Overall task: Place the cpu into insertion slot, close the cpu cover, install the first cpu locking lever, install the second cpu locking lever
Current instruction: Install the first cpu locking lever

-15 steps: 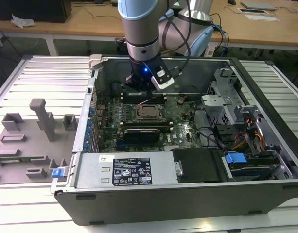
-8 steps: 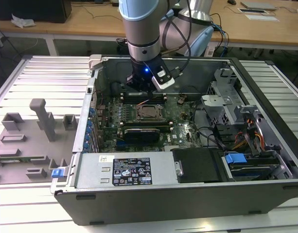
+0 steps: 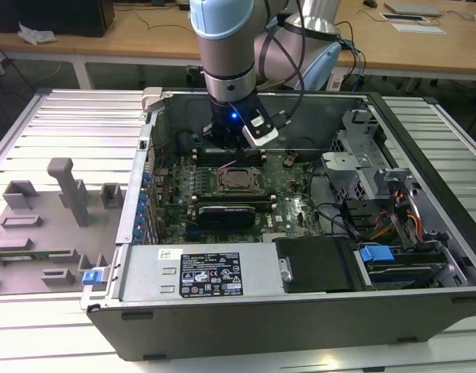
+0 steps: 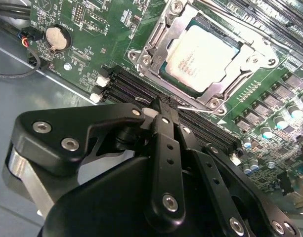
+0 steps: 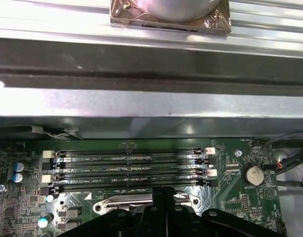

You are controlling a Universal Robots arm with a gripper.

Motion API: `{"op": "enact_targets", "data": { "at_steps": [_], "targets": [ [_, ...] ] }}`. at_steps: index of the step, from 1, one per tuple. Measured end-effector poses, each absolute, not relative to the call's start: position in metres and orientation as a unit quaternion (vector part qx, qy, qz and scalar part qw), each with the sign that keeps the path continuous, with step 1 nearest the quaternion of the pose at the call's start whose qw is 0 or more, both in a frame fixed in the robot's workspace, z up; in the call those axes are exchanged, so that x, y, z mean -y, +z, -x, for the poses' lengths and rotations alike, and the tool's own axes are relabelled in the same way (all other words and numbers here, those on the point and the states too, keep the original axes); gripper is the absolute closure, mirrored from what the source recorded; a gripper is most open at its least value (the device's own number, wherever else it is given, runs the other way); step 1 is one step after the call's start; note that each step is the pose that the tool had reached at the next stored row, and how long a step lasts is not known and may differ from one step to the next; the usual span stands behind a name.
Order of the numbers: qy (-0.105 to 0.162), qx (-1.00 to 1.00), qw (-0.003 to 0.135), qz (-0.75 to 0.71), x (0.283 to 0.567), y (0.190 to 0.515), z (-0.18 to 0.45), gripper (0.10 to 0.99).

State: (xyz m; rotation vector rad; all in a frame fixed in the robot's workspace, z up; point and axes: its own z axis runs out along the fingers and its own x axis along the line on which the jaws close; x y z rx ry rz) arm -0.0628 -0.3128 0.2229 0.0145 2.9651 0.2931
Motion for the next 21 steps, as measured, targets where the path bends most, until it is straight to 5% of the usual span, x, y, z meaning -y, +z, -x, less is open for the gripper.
{"op": "enact_targets", "data": {
  "at_steps": [21],
  "targets": [
    [0.084, -0.991, 0.096, -0.03, 0.309, 0.212, 0.065, 0.98]
  ]
}}
